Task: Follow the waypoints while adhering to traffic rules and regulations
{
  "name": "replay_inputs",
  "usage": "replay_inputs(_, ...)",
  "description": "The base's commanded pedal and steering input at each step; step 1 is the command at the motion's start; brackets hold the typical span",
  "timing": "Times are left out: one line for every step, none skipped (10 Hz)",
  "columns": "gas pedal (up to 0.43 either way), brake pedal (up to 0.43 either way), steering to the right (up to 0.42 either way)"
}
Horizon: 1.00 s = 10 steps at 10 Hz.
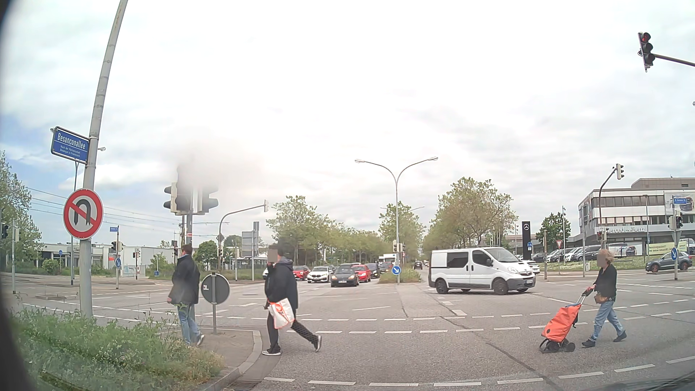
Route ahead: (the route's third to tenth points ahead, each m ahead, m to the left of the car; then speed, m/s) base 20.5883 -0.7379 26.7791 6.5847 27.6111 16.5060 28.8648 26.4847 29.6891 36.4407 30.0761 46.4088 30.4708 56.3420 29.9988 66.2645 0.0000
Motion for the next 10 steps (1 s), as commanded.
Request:
replay_inputs(0.000, 0.250, 0.001)
replay_inputs(0.000, 0.250, 0.001)
replay_inputs(0.000, 0.250, 0.001)
replay_inputs(0.000, 0.250, 0.001)
replay_inputs(0.000, 0.244, 0.001)
replay_inputs(0.000, 0.250, 0.001)
replay_inputs(0.000, 0.244, 0.001)
replay_inputs(0.000, 0.244, 0.001)
replay_inputs(0.000, 0.244, 0.001)
replay_inputs(0.000, 0.250, 0.001)
